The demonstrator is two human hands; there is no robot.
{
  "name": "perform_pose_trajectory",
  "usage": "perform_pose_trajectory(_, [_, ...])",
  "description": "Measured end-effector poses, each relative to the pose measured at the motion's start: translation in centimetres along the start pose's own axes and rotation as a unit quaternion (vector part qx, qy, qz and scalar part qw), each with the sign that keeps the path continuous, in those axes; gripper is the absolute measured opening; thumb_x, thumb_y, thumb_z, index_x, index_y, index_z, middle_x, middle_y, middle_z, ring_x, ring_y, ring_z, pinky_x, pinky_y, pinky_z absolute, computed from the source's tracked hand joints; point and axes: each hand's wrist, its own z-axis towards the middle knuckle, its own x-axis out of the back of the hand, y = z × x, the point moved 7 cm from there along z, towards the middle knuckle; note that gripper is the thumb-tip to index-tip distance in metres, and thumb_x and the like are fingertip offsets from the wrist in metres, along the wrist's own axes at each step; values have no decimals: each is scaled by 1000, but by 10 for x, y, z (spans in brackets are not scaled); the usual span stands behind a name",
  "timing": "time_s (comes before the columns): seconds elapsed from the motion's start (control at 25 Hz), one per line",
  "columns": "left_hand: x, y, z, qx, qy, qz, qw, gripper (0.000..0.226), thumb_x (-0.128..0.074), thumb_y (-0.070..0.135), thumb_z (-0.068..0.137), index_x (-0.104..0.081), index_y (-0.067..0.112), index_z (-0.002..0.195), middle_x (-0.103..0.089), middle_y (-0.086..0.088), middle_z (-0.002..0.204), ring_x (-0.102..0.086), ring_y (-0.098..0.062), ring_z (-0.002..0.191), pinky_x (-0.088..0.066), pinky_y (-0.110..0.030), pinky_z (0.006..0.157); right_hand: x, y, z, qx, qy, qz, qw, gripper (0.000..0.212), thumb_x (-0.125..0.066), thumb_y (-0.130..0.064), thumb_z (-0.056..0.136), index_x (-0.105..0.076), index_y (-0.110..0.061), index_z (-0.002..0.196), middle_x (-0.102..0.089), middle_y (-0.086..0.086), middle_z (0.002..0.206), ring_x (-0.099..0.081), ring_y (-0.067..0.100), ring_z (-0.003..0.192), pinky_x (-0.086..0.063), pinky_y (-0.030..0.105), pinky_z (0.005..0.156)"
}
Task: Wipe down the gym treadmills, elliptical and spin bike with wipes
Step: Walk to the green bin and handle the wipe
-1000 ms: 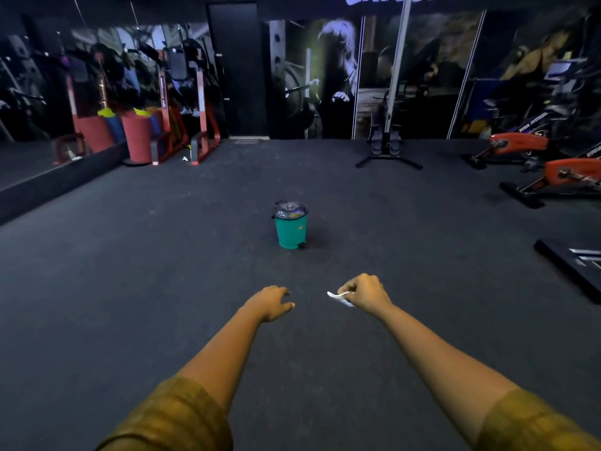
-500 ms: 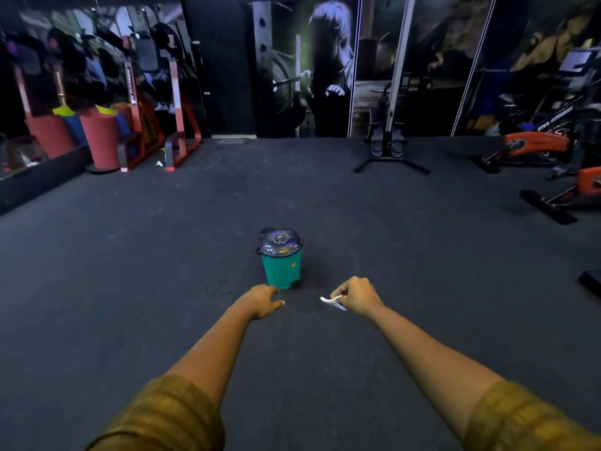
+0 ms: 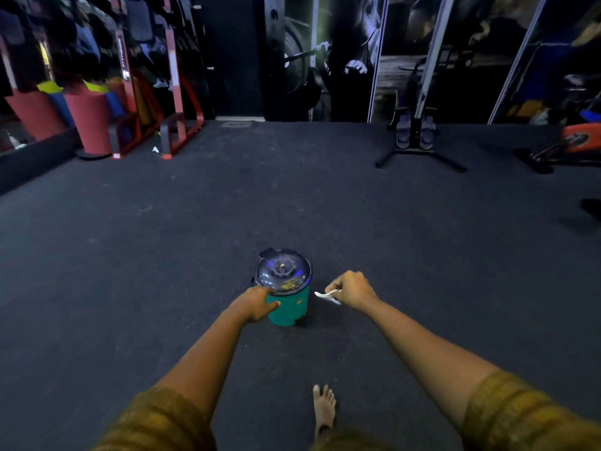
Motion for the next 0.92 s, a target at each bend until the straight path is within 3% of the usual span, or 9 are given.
perform_pose_trajectory(0.16, [35, -7, 112, 28, -15, -25, 999, 44, -49, 31, 97, -46, 13, 137, -49, -14, 139, -46, -29, 126, -36, -32, 101, 34, -9, 131, 20, -27, 0, 999, 15, -64, -12, 80, -76, -19, 86, -71, 14, 87, -64, 19, 92, -50, 29, 74])
perform_pose_trajectory(0.24, [54, -8, 151, 43, -16, -31, 998, 46, -49, 32, 97, -44, 13, 139, -48, -15, 140, -45, -31, 127, -36, -35, 102, 50, -15, 183, 26, -41, -11, 999, 14, -66, -14, 81, -76, -15, 91, -71, 14, 92, -65, 21, 93, -44, 25, 67])
perform_pose_trajectory(0.36, [73, -14, 197, 65, -31, -29, 997, 50, -49, 35, 96, -42, 12, 140, -46, -17, 141, -44, -32, 127, -36, -37, 103, 57, -18, 244, 35, -73, -34, 996, 19, -64, -12, 81, -74, -13, 97, -71, 14, 99, -64, 25, 97, -45, 27, 69])
perform_pose_trajectory(0.92, [98, -27, 321, 80, -54, -34, 995, 47, -45, 32, 99, -42, 9, 140, -45, -14, 143, -42, -28, 131, -30, -27, 100, 46, -34, 392, 58, -101, -41, 992, 29, -58, -6, 79, -74, -18, 99, -70, 11, 105, -63, 25, 102, -49, 30, 82])
